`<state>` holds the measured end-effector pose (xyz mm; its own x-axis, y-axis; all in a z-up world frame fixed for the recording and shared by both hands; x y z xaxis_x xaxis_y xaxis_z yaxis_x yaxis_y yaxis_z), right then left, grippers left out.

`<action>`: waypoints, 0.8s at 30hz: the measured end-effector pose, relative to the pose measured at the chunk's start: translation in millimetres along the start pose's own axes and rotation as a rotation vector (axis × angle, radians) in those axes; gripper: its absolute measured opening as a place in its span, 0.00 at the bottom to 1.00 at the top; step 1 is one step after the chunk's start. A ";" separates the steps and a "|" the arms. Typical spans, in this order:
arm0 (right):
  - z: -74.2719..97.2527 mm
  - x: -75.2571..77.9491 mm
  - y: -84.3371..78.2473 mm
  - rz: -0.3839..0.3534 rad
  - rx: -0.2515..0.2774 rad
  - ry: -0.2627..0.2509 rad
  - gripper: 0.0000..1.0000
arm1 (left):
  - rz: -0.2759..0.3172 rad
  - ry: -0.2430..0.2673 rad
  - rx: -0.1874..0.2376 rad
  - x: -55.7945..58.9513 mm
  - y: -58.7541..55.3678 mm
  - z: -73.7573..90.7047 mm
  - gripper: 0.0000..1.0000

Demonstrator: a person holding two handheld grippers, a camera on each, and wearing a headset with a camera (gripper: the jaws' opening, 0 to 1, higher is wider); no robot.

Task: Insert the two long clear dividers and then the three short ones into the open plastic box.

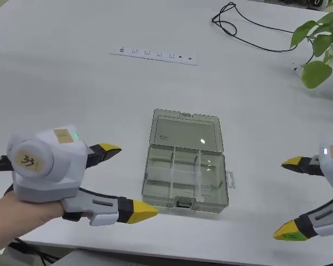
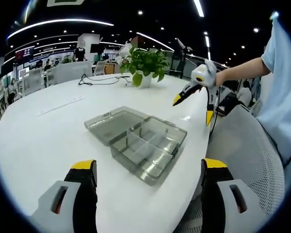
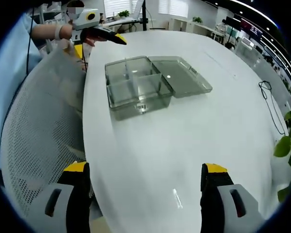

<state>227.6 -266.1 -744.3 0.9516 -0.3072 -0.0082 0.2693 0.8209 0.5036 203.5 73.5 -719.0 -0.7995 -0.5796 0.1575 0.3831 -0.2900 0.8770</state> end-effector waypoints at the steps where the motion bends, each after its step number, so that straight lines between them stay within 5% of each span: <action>1: 1.1 0.2 -4.7 -0.002 -0.016 -0.001 0.96 | 0.001 0.001 0.000 0.0 -0.3 0.5 0.90; 11: 4.8 6.8 -26.9 0.034 -0.141 0.025 0.84 | 0.008 0.006 -0.010 1.2 -4.3 2.6 0.90; 19: -1.9 14.5 -45.3 0.165 -0.287 0.083 0.68 | 0.013 0.009 -0.013 1.2 -5.9 3.4 0.90; 24: -5.8 20.6 -48.2 0.169 -0.295 0.095 0.57 | 0.019 0.017 -0.012 0.4 -7.1 4.5 0.90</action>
<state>235.0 -309.1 -773.8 0.9921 -0.1206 -0.0337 0.1252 0.9643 0.2335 198.4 78.7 -723.1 -0.7841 -0.5979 0.1665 0.4041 -0.2881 0.8682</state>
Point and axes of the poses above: the centre of the closed fingertips' face, and the gripper's own axes: z roughly backward along the fingers, x roughly to its right, y roughly out of its top, the point moved 7 cm from there along z, roughly backward along the fingers, and after that the axes turned 1 degree about x, right-handed, at the moved point
